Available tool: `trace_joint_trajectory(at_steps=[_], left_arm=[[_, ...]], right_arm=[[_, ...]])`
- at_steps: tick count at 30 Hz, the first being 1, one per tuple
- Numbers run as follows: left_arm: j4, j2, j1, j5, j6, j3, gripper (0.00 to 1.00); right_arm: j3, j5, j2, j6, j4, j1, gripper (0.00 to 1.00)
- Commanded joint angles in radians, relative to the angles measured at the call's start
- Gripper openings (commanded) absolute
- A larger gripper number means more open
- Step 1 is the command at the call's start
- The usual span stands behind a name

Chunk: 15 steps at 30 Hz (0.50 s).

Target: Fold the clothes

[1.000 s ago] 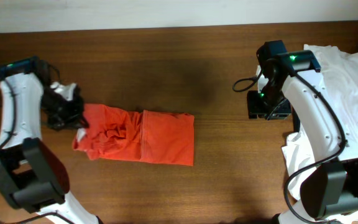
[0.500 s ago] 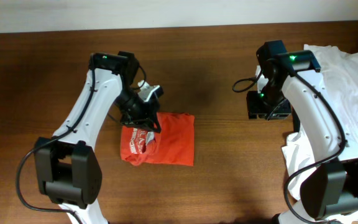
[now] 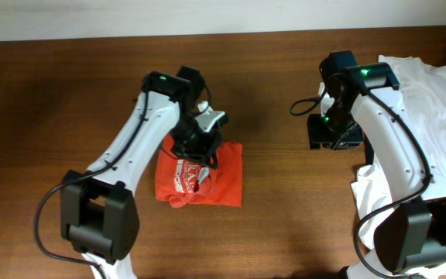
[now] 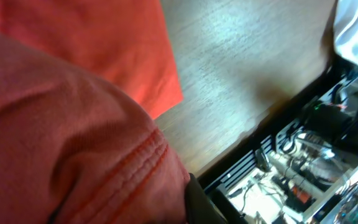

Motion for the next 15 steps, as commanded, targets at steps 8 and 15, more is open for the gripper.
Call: trace_joint_trajectory(at_steps=[8, 15], left_arm=[[0.029, 0.078, -0.066, -0.027, 0.012, 0.059, 0.62], [0.066, 0.058, 0.153, -0.177, 0.017, 0.230, 0.65]], right_arm=[[0.006, 0.016, -0.001, 0.001, -0.007, -0.006, 0.54], [0.006, -0.218, -0.001, -0.168, -0.002, -0.005, 0.58]])
